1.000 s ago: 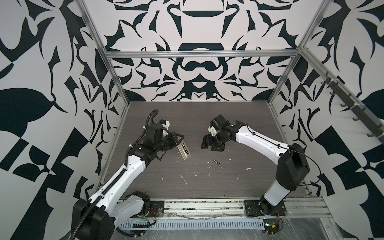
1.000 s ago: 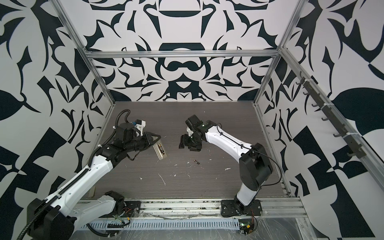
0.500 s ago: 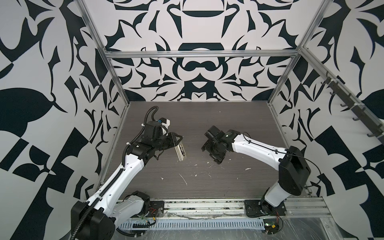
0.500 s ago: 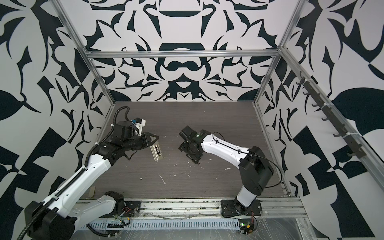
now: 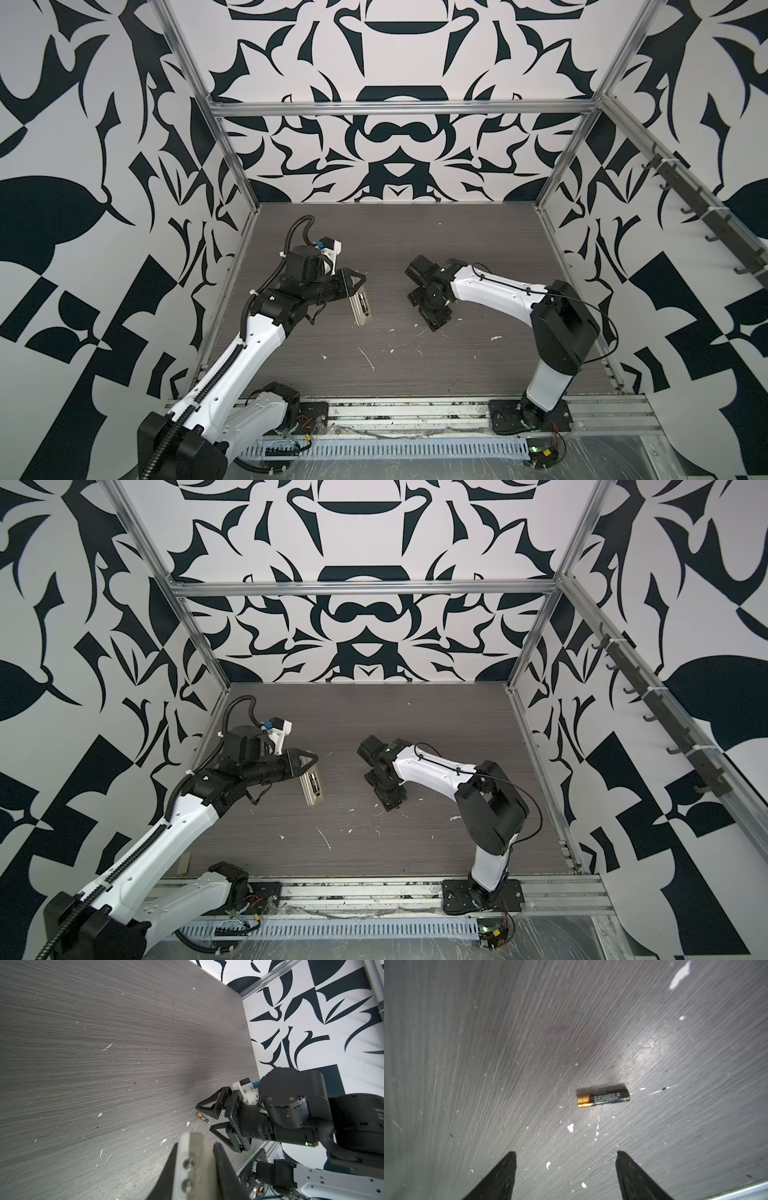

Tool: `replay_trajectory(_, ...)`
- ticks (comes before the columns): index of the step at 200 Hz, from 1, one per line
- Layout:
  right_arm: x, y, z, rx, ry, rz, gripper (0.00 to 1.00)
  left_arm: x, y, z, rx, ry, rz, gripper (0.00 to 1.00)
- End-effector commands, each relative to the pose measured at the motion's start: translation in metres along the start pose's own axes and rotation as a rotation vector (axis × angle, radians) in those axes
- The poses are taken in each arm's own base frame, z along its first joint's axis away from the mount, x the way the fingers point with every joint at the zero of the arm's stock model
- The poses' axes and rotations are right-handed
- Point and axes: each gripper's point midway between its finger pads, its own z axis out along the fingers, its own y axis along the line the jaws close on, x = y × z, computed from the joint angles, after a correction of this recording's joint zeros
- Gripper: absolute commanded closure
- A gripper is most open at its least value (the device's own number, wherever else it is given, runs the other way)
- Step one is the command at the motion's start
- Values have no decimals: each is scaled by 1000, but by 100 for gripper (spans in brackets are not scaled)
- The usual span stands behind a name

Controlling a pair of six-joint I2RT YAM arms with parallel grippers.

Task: Load the batteries into the remote control
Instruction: 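Lower the open right gripper over the AA battery on the table, then close the right gripper on the battery end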

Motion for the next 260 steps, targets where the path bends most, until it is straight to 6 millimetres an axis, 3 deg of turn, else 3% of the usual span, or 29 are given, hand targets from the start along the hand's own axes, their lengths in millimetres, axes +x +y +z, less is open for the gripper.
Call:
replay_trajectory(1,-7,-9,0,18,-12,70,22,-2,-5,2,32,1,26,100)
replay_trajectory(128,-26,-17,22,32,-12,185,28,0,-5,9,55,20,34,100)
replay_trajectory(211,-27,-17,34,42,-19,204,32,2,-6,8,57,32,55,100)
replay_trajectory(260,-32,-31,36,67,-45,219,39,-1,-9,12,72,36,61,100)
